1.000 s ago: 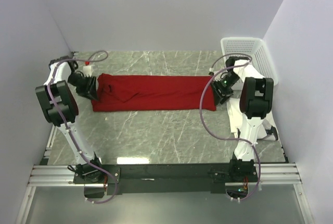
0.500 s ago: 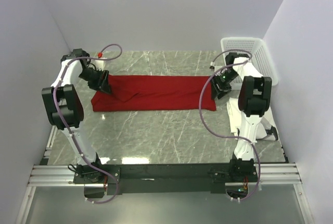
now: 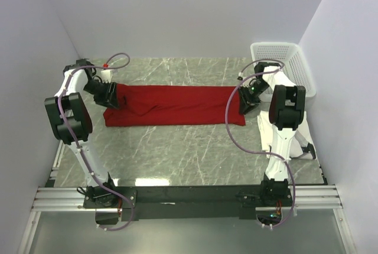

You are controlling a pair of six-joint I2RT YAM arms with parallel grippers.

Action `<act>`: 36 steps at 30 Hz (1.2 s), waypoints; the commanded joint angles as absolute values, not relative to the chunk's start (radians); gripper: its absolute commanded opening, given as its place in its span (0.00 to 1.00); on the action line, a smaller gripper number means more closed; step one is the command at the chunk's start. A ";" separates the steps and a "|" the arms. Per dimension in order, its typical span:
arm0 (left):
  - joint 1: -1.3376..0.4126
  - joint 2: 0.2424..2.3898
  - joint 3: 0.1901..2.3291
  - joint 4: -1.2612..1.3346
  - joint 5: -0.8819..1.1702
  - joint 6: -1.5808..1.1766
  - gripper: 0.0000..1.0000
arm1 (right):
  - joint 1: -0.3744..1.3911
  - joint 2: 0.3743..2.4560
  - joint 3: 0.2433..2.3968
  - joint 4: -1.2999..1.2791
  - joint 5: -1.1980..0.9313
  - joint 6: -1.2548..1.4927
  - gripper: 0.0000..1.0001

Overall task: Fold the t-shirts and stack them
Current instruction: Fold the tshirt

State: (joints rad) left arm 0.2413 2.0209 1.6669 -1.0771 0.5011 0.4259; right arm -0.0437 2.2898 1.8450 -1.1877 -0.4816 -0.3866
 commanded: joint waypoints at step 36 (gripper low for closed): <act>0.273 2.200 1.897 -1.034 0.716 0.279 0.53 | -0.041 2.275 1.833 -1.216 -0.564 -0.396 0.00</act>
